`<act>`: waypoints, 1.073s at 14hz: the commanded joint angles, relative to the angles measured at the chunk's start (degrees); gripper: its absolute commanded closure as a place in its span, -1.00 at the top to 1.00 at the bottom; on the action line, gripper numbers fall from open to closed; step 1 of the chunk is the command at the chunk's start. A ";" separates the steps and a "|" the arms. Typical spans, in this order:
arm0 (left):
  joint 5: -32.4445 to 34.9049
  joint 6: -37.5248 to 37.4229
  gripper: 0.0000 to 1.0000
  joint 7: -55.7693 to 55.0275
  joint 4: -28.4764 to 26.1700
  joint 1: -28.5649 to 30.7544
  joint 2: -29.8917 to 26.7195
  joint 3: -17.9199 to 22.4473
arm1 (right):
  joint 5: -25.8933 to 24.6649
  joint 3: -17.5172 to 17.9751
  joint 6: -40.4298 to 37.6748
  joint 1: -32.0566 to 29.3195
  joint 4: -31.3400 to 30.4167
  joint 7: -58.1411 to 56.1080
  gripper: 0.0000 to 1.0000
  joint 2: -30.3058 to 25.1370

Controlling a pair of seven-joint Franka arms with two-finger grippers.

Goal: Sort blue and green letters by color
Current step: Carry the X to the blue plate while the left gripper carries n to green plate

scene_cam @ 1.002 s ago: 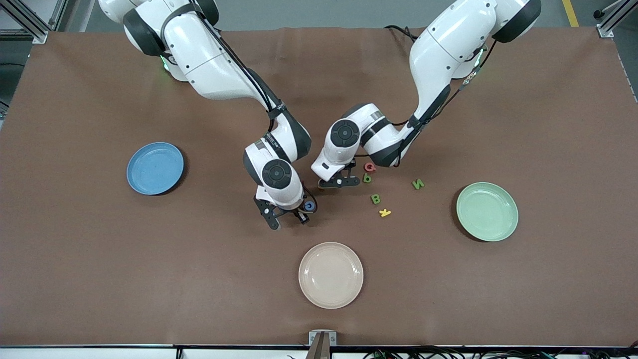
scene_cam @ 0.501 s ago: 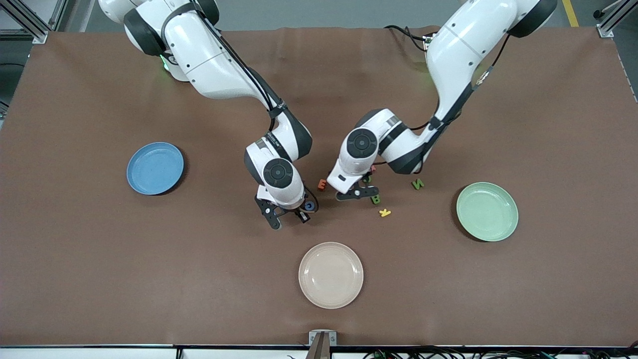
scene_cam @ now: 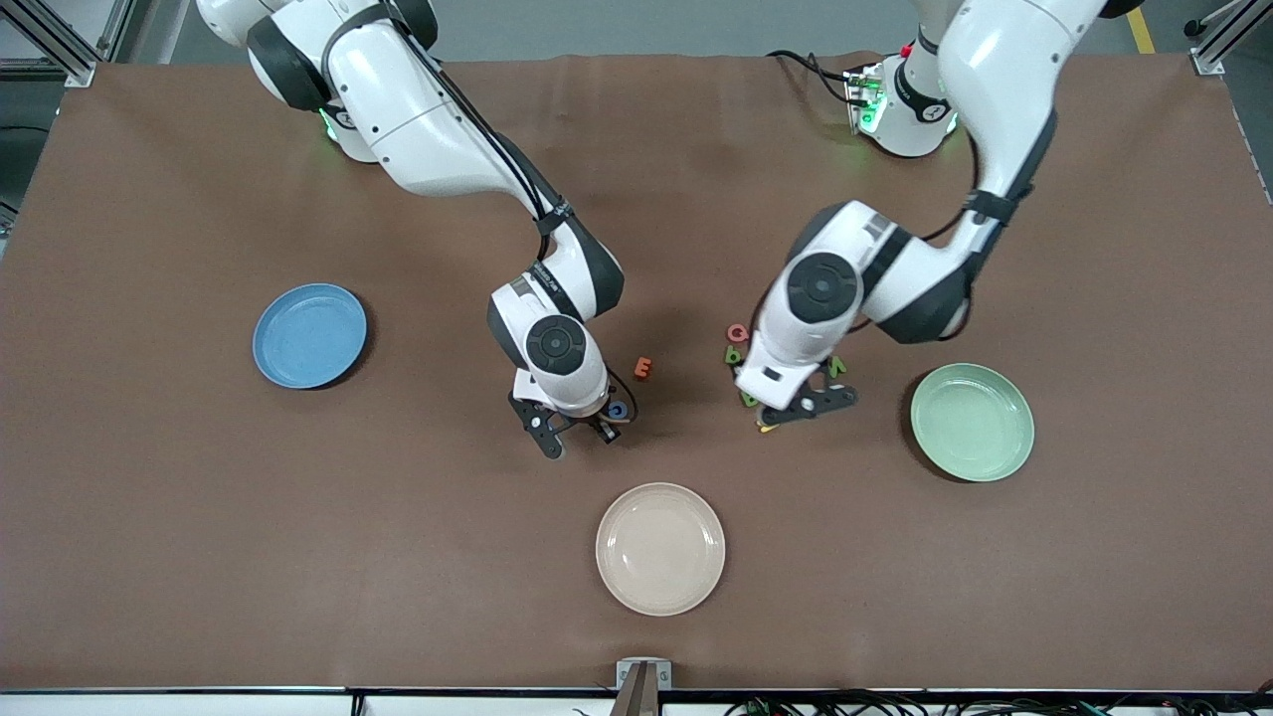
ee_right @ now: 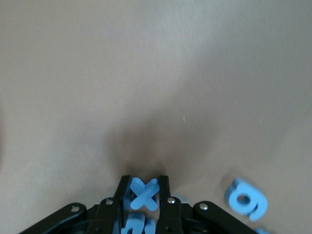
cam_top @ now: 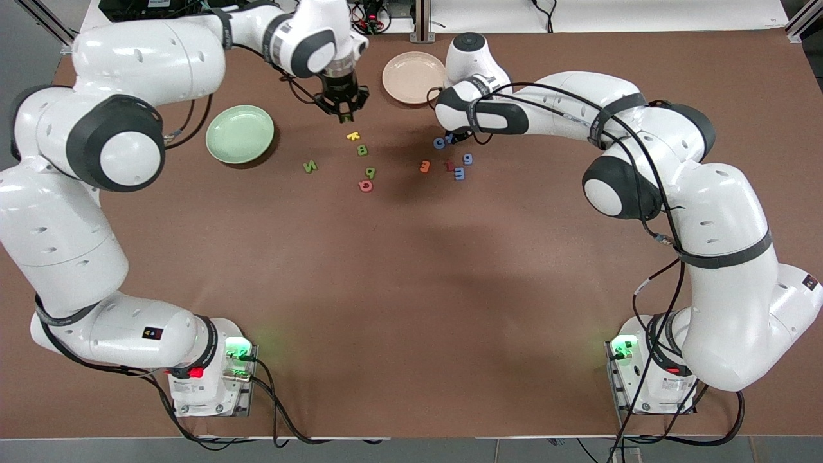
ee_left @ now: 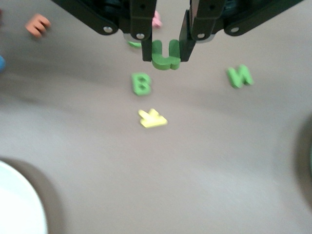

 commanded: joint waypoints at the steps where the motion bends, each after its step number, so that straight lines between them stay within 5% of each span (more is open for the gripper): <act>1: 1.88 -0.11 -1.00 6.55 -1.15 6.29 -0.88 -0.37 | -0.08 0.25 -6.81 -4.41 0.13 -9.03 -1.00 -3.57; 4: 2.68 -0.11 -1.00 16.39 -1.76 12.80 -0.36 -0.46 | -0.08 0.25 -14.46 -9.16 -2.23 -19.94 -1.00 -8.85; 11: 3.39 1.20 -1.00 37.40 -4.58 26.43 3.50 -0.46 | -0.43 0.07 -2.54 -17.07 -39.46 -45.07 -1.00 -34.23; 15: 3.39 5.42 -0.97 42.96 -5.28 30.83 6.58 -0.37 | -1.40 -0.28 5.29 -21.47 -54.86 -57.56 -1.00 -43.74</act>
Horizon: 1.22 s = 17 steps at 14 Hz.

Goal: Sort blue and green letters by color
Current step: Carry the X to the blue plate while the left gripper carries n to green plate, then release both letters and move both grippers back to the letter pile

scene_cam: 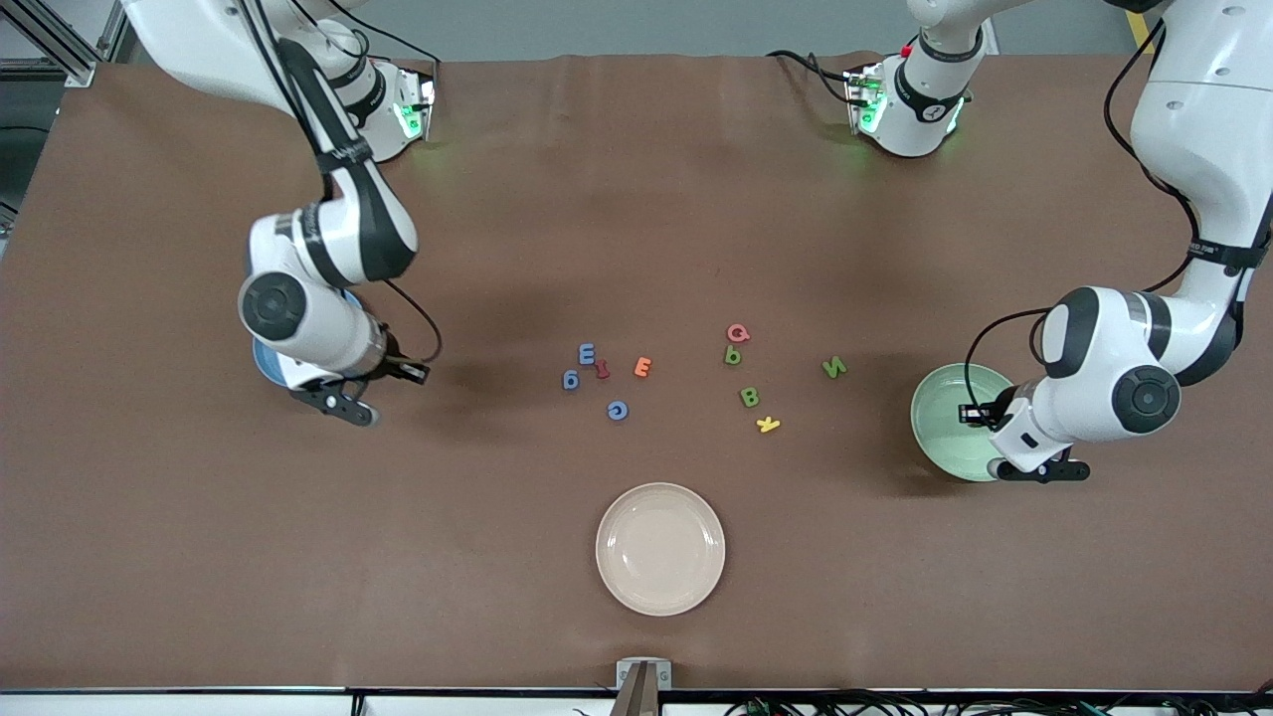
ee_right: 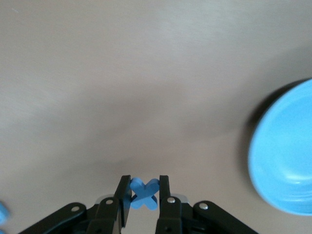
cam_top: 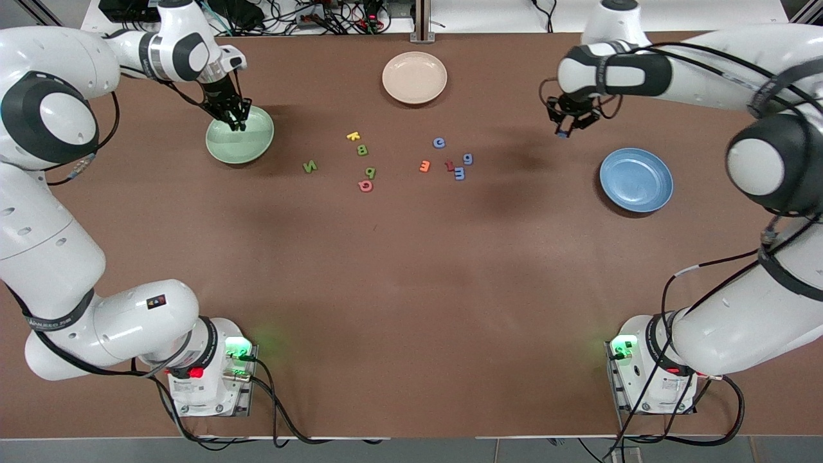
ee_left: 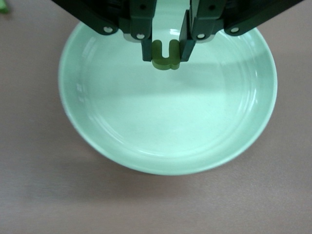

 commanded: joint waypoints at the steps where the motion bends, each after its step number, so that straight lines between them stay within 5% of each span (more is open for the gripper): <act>1: 1.10 2.18 -0.90 1.76 -0.52 1.60 1.04 -0.71 | -1.54 0.83 4.96 -3.63 -11.95 -7.34 -1.00 -8.48; 6: 3.37 3.68 -0.68 1.67 -0.52 1.51 2.79 -0.71 | -3.48 0.91 10.50 -12.42 -19.62 -20.27 -0.99 -10.44; 7: 3.38 3.68 -0.68 1.67 -0.95 1.60 2.80 -0.71 | -3.48 0.91 10.24 -13.40 -19.80 -21.07 -0.64 -10.43; 8: 3.38 3.68 -0.54 1.67 -1.13 1.60 2.80 -0.71 | -3.48 0.91 9.89 -13.58 -19.80 -21.17 0.04 -10.43; 9: 3.38 3.68 -0.13 1.59 -1.13 1.51 2.62 -0.71 | -3.48 0.91 9.72 -13.76 -19.71 -21.08 0.79 -10.43; 10: 3.47 3.51 0.28 1.24 -0.79 1.34 2.27 -0.71 | -3.48 0.91 9.63 -13.76 -19.54 -20.91 1.00 -10.43; 11: 3.47 3.07 0.99 1.58 -0.61 1.16 1.83 -0.80 | -3.48 1.00 9.36 -13.58 -19.27 -20.21 1.00 -10.43; 17: 2.41 -7.28 1.00 0.62 4.74 1.16 -2.65 -6.75 | -3.12 1.53 7.34 -3.07 -11.65 -0.39 1.00 -7.73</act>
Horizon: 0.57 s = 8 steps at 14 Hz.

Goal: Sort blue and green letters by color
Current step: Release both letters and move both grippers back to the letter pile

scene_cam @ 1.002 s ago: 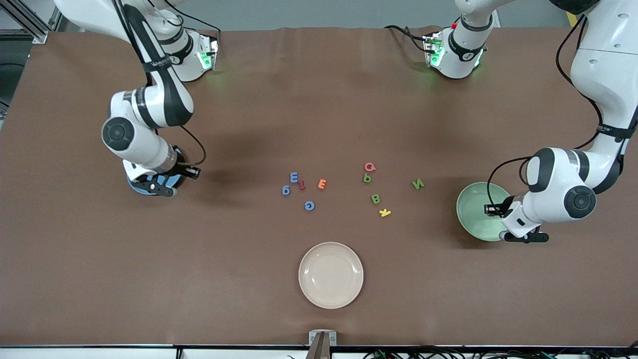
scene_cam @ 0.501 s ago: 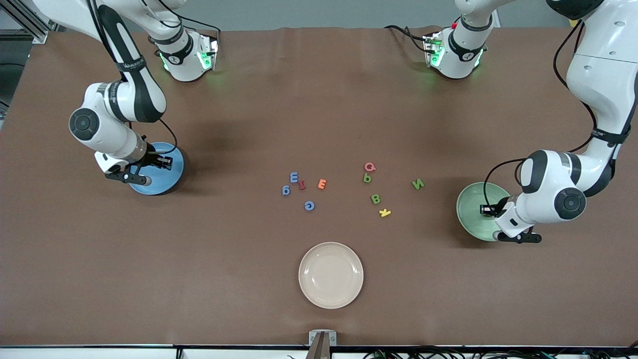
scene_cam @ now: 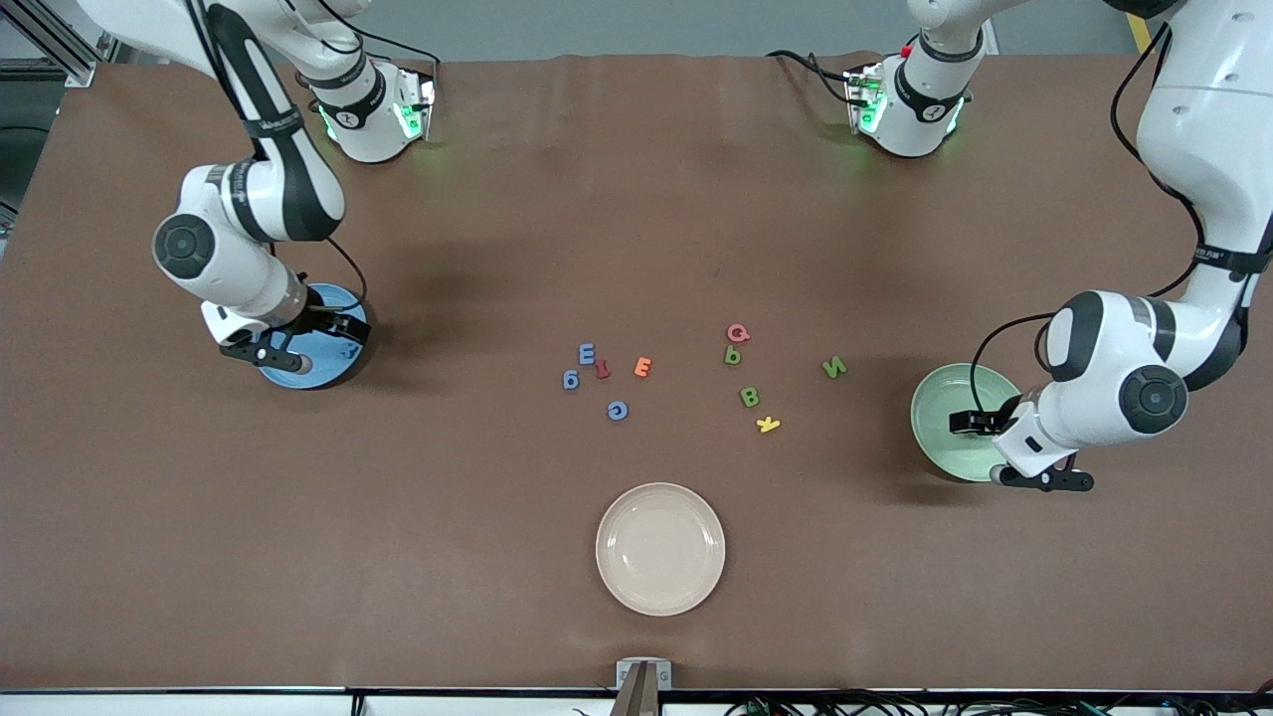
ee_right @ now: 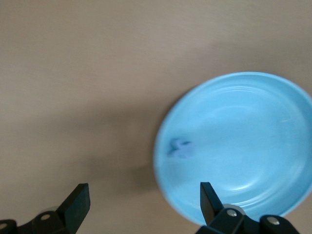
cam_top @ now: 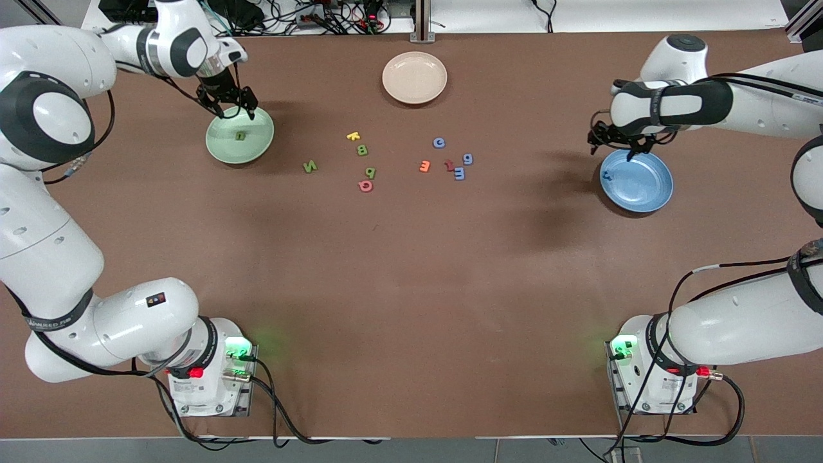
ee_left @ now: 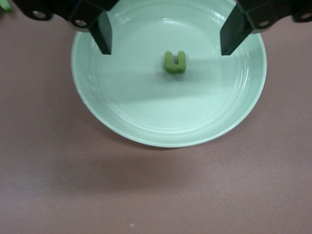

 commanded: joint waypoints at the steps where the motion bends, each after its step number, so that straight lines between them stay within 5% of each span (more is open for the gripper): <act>1: -0.32 -6.21 1.00 -1.23 3.24 -0.08 -1.53 -3.73 | -0.02 0.13 -2.26 6.79 5.88 12.29 1.00 2.40; 8: 0.29 -5.96 0.95 -23.70 3.52 -7.27 -0.47 -8.23 | 0.68 0.13 -4.11 21.39 30.21 40.60 1.00 21.55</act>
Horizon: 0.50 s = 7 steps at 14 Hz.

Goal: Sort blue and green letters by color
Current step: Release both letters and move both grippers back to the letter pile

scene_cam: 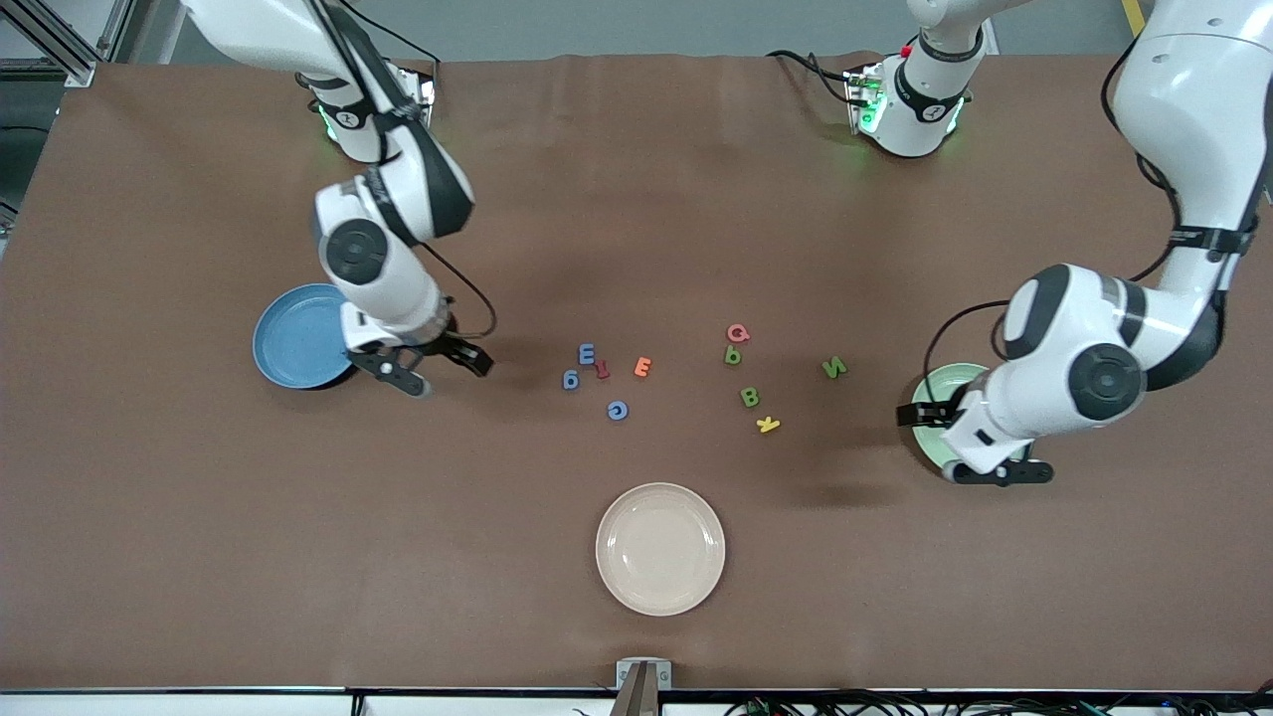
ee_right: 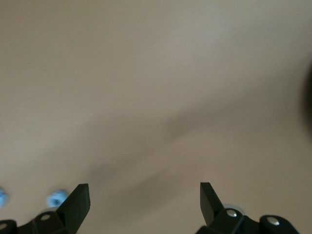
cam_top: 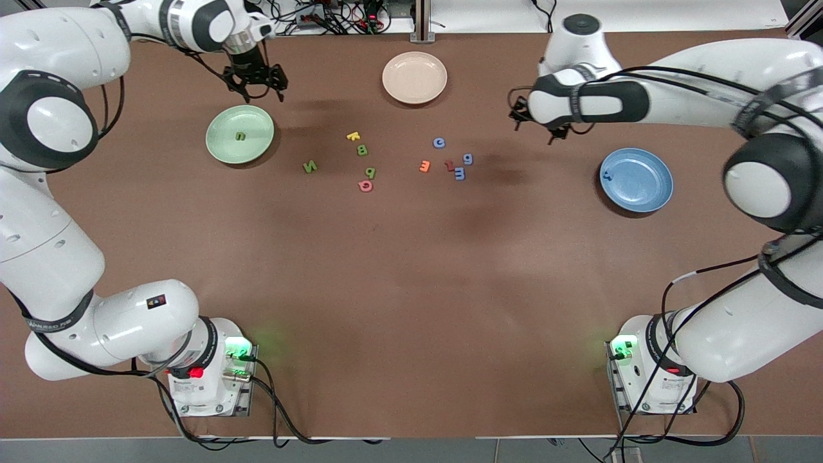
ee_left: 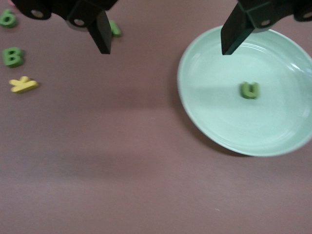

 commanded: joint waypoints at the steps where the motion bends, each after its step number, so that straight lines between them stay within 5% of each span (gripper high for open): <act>1: 0.42 0.25 0.92 -8.37 0.50 -4.20 1.09 -0.21 | 0.56 -0.59 -1.38 3.80 13.32 9.15 1.00 11.10; 7: 0.15 7.27 0.71 -22.52 0.58 -11.76 4.95 -0.03 | 0.56 -0.59 -3.23 8.28 28.72 27.17 1.00 23.33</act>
